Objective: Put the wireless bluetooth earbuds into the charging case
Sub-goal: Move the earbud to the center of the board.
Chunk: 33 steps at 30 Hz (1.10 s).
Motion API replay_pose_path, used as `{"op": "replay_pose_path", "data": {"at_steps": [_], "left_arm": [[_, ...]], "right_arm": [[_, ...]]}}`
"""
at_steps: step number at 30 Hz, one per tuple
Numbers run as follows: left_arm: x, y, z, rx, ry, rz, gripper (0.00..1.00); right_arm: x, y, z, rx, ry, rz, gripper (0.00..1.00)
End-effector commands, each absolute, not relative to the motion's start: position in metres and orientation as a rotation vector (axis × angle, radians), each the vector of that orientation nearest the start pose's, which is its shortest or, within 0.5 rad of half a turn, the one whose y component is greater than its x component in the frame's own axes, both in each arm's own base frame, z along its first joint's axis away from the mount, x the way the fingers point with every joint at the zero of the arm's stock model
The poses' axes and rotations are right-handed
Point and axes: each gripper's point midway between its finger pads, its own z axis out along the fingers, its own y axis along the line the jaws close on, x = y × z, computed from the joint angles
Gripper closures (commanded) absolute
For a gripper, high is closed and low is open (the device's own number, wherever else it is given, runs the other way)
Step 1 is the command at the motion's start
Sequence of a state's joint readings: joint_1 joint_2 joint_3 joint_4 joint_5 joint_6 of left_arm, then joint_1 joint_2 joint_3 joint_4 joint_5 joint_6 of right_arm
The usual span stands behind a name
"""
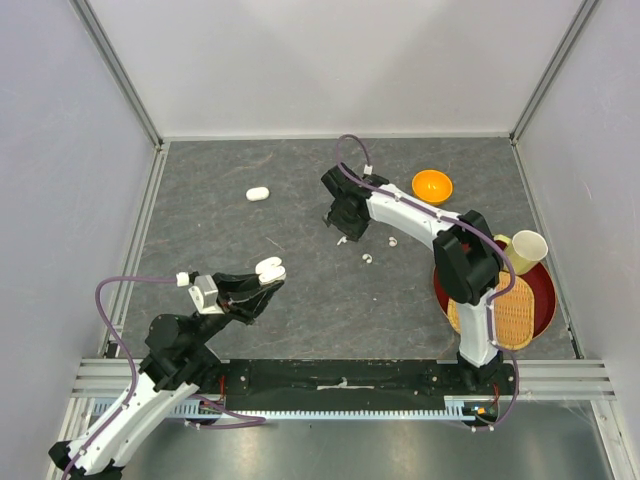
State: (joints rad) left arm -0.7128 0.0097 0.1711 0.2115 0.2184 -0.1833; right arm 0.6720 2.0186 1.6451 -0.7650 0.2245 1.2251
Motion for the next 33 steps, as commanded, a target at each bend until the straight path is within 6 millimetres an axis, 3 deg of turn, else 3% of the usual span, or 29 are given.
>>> {"op": "replay_pose_path", "data": {"at_steps": [1,10,33], "left_arm": [[0.142,-0.176,0.285,0.499,1.076,-0.875,0.98],[0.143,-0.175,0.284,0.489,1.078,-0.872,0.98],[0.147,-0.173,0.281,0.472,1.094,-0.860,0.98]], "right_arm": [[0.380,0.278,0.080,0.976,2.516,0.179,0.36],[0.382,0.272,0.055,1.089,2.558,0.126,0.35],[0.388,0.282,0.030,1.220,2.590,0.157,0.43]]}}
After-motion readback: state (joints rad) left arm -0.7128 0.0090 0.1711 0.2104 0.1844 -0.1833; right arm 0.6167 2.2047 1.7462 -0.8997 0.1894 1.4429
